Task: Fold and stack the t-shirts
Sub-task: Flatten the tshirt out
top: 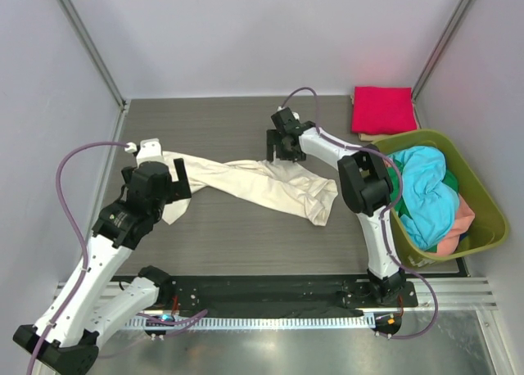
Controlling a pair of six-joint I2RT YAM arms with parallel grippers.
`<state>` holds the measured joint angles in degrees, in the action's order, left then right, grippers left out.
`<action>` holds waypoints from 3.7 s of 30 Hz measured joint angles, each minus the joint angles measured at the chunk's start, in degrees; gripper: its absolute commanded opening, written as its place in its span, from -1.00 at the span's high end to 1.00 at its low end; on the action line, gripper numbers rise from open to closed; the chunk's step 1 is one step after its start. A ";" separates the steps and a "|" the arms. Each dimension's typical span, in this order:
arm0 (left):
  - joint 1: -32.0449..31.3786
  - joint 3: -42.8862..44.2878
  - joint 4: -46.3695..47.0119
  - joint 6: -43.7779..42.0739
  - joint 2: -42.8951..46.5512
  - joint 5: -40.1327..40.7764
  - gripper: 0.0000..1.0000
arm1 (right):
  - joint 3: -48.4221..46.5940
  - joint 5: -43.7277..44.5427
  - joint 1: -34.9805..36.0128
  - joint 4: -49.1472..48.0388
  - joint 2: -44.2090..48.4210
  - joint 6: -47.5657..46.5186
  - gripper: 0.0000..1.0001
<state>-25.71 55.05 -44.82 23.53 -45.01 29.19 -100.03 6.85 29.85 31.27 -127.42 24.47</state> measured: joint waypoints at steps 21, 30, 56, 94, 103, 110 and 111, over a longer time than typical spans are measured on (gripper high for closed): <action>1.86 5.64 0.46 6.36 -10.97 -0.76 -1.00 | -4.20 8.48 4.81 0.98 0.50 -8.59 0.98; 7.30 9.18 7.87 11.98 -14.40 3.65 -1.00 | 27.45 9.49 20.90 -24.39 52.00 -20.59 0.98; 9.79 -3.45 30.62 14.91 -37.27 -19.85 -0.98 | 48.89 30.60 20.06 -26.34 56.68 -11.67 0.98; -9.42 10.27 43.32 3.04 -65.44 -37.77 0.99 | 51.60 31.74 14.25 -22.14 54.51 -4.83 0.98; -7.93 15.15 27.71 4.79 -51.25 -29.40 1.00 | 41.88 25.73 4.87 -18.75 47.87 -4.17 0.97; -5.97 31.02 19.21 2.95 -21.11 -15.54 0.99 | 23.82 25.44 0.90 -17.51 48.24 -6.49 0.98; -5.95 30.62 18.80 2.86 -15.74 -12.66 1.00 | 22.60 25.66 0.90 -17.55 49.20 -6.84 0.98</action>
<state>-31.66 85.67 -26.02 26.39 -60.75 16.53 -77.43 32.51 30.74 13.72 -78.22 17.63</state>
